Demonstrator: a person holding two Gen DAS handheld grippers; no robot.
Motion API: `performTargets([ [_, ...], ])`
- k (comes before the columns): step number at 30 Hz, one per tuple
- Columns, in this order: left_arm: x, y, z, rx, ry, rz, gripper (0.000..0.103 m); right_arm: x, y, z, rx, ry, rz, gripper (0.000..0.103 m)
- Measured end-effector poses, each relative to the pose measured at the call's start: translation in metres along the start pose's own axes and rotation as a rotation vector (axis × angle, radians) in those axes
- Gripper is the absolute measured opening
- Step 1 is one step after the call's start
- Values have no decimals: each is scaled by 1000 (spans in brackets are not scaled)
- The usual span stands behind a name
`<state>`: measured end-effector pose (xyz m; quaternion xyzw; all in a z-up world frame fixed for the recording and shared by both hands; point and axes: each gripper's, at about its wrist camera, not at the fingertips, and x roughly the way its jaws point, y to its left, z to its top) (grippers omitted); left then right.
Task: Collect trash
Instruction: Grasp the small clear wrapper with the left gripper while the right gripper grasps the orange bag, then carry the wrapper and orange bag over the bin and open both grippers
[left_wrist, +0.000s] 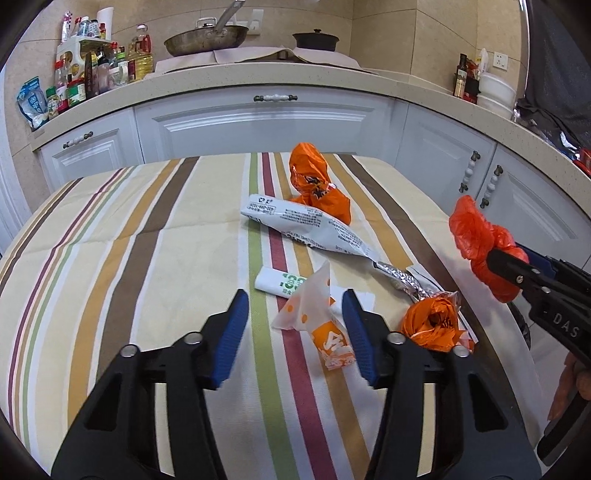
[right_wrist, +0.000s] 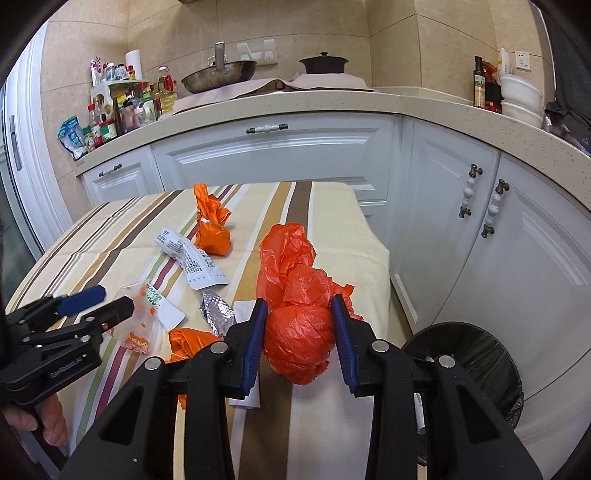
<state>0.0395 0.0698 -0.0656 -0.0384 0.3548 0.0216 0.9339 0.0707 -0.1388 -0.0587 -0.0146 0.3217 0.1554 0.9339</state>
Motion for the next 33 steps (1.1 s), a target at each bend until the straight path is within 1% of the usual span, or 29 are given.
performTargets([
  [1,1,0,0,-1,4,-4,37,-1,-2,0,4,-3,1,36],
  [2,1,0,0,-1,6,-8,28,-2,-3,-1,7,-6,2,36],
  [4,2,0,0,1,13,-15,16,-3,-4,-2,12,-10,3,36],
  [5,2,1,-1,3,13,-16,13,-4,-5,-2,15,-13,5,36],
  [8,1,1,-1,9,3,-25,10,-5,-7,-3,21,-19,7,36],
  [17,-12,6,-2,9,-22,-31,8,-14,-13,-6,35,-45,-3,36],
  [24,-34,2,10,13,-75,-40,8,-27,-22,-7,48,-80,-29,36],
  [30,-44,-22,23,37,-117,-86,8,-41,-38,-8,62,-115,-79,36],
  [33,-45,-41,34,52,-127,-136,8,-49,-51,-11,73,-133,-121,36],
])
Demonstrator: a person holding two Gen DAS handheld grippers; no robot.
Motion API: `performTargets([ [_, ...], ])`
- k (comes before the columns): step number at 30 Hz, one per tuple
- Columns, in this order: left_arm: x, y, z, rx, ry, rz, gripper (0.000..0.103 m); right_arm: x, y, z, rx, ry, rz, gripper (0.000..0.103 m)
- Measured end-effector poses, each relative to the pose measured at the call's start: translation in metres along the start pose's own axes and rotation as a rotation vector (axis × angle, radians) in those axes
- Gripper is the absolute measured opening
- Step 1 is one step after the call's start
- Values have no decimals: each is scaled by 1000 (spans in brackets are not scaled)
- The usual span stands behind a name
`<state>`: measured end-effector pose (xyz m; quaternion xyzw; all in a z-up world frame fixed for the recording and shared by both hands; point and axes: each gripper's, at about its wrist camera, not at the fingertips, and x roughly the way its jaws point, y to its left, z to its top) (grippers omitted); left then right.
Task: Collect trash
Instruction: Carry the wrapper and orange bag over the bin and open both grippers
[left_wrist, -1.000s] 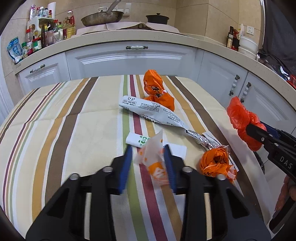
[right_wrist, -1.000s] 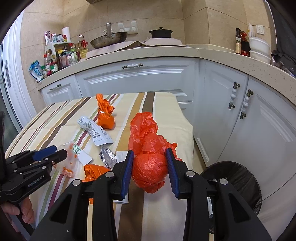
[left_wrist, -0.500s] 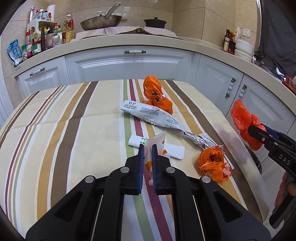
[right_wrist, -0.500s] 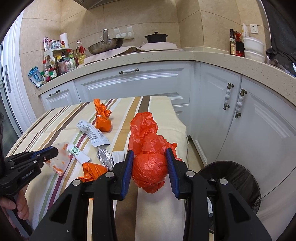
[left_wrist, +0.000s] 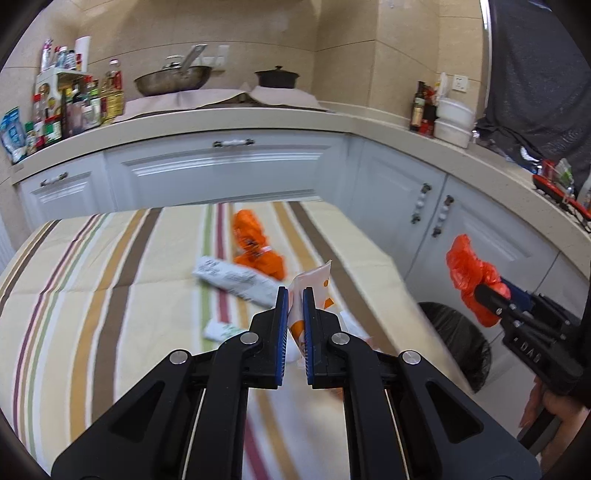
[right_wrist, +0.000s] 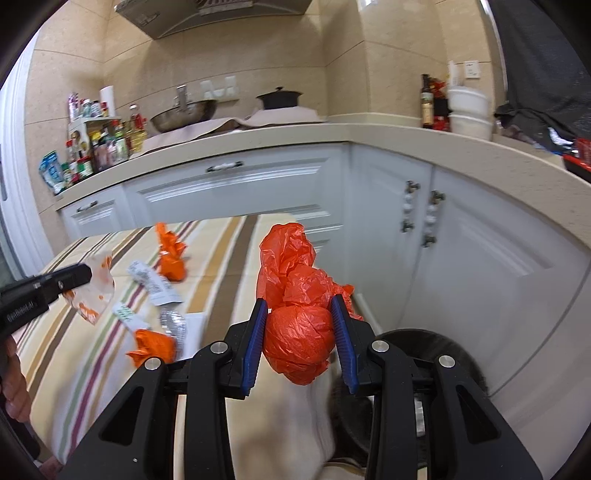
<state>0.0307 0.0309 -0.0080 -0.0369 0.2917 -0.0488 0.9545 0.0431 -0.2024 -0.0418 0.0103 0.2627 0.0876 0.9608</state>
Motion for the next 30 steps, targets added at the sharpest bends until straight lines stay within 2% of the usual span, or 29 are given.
performTargets([
  [4,6,-40,12,53,-35,-55,8,-8,-24,-2,22,-16,-61,36],
  [13,39,-144,20,182,-37,-163,8,-18,-88,-17,99,-19,-172,36],
  [16,55,-178,16,231,-23,-174,8,-17,-105,-22,123,-12,-191,36],
  [21,85,-214,9,256,37,-176,8,-15,-126,-29,145,-11,-219,36],
  [27,107,-241,3,280,66,-167,8,-11,-149,-35,169,-11,-234,36],
  [30,120,-252,0,296,72,-152,12,-4,-157,-37,175,-9,-233,39],
])
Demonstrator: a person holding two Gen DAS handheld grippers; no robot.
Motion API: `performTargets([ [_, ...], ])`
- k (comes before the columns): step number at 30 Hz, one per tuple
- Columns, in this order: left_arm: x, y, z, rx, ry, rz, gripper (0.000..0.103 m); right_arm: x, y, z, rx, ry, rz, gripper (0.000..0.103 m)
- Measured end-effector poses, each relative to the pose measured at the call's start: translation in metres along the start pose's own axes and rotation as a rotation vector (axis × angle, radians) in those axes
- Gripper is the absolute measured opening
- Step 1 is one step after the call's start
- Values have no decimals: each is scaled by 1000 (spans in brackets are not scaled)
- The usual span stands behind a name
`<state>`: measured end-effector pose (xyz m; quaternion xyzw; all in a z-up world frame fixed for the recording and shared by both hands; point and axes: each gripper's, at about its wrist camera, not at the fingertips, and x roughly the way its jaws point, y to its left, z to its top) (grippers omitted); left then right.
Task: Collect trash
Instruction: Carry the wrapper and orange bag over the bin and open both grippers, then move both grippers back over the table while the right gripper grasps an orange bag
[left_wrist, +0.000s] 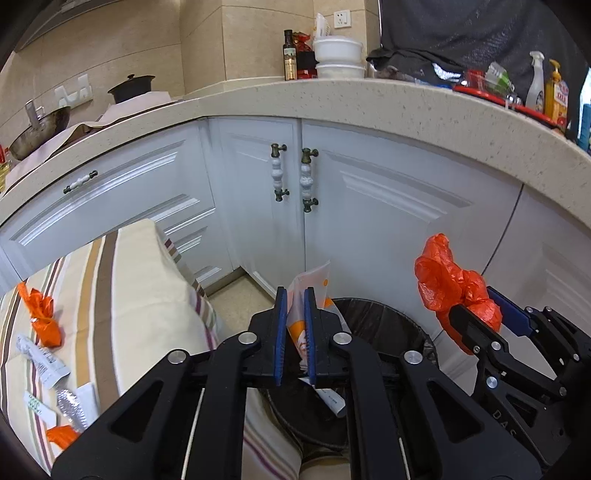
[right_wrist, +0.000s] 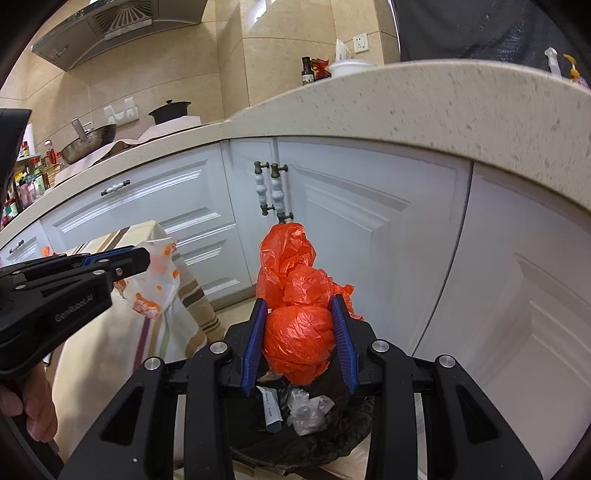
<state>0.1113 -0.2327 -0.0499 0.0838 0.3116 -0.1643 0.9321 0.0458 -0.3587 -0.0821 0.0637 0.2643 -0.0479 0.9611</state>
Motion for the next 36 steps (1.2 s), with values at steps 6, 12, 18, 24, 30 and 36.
performTargets([
  [6,17,-1,-2,-10,19,31,47,14,-9,-4,10,9,-25,56],
  [12,10,7,0,-19,6,37,54,11,-5,-4,18,9,-21,56],
  [18,-16,30,1,-52,-30,55,60,1,16,2,8,-7,12,57],
  [24,-49,68,-7,-89,-45,98,64,-10,54,9,-17,-19,96,58],
  [30,-85,123,-28,-132,-64,209,67,-17,106,12,-76,-14,199,59],
  [36,-111,184,-56,-207,-38,311,67,-24,156,11,-145,-5,291,59],
])
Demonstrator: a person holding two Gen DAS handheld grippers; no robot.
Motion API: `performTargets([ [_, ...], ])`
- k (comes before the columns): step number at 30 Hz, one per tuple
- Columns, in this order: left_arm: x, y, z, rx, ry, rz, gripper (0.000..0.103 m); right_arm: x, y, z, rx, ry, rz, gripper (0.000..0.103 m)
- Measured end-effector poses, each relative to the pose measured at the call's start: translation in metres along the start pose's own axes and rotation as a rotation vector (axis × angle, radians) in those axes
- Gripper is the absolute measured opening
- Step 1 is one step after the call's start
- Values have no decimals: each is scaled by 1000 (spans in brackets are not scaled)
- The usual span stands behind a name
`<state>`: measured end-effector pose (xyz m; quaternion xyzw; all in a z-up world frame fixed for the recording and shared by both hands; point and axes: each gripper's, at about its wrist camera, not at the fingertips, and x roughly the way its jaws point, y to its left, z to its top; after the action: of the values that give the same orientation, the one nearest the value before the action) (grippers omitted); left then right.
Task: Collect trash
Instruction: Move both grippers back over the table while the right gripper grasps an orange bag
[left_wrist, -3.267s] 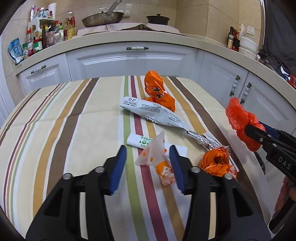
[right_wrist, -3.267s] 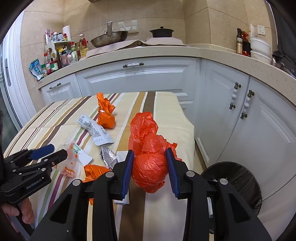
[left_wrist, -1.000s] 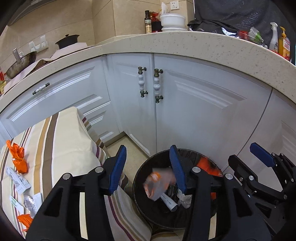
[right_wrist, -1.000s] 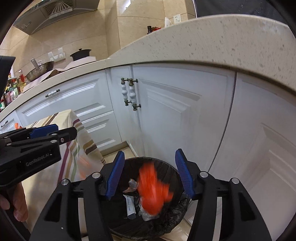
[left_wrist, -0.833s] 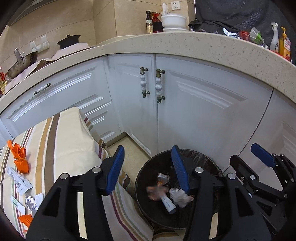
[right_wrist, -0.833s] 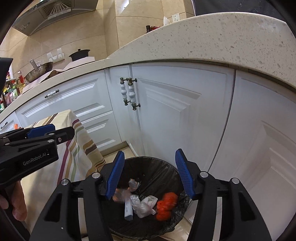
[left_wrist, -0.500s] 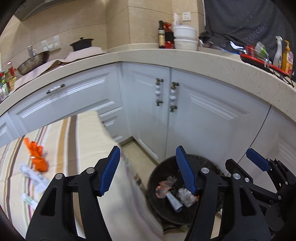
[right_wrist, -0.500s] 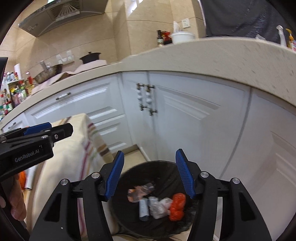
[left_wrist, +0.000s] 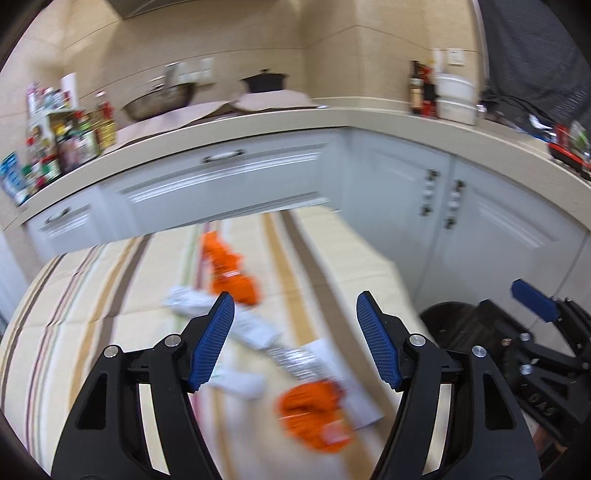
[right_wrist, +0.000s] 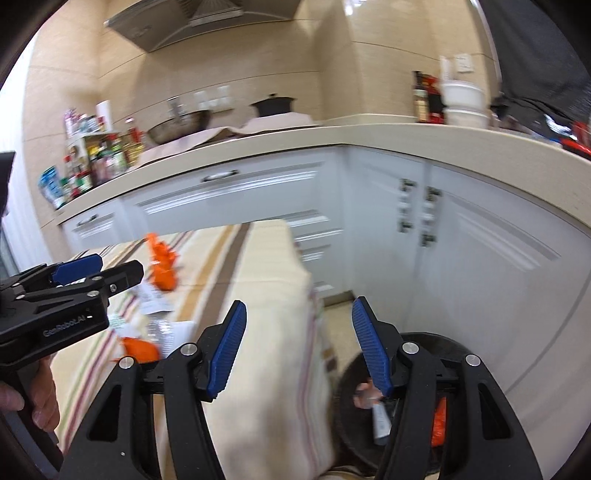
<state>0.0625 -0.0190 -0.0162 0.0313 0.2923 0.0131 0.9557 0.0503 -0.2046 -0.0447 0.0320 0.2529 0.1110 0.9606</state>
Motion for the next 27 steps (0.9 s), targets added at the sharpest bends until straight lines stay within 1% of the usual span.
performTargets([
  [7,-5,67,-19,-78,30,98,67,9,52,-4,-71,37,81,59],
  [12,-5,103,-33,-122,55,137,67,15,81,-9,-113,69,114,59],
  [19,-7,131,-48,-164,77,152,67,21,112,-21,-172,125,147,59],
  [27,-10,141,-56,-182,83,144,67,29,125,-32,-195,207,157,59],
])
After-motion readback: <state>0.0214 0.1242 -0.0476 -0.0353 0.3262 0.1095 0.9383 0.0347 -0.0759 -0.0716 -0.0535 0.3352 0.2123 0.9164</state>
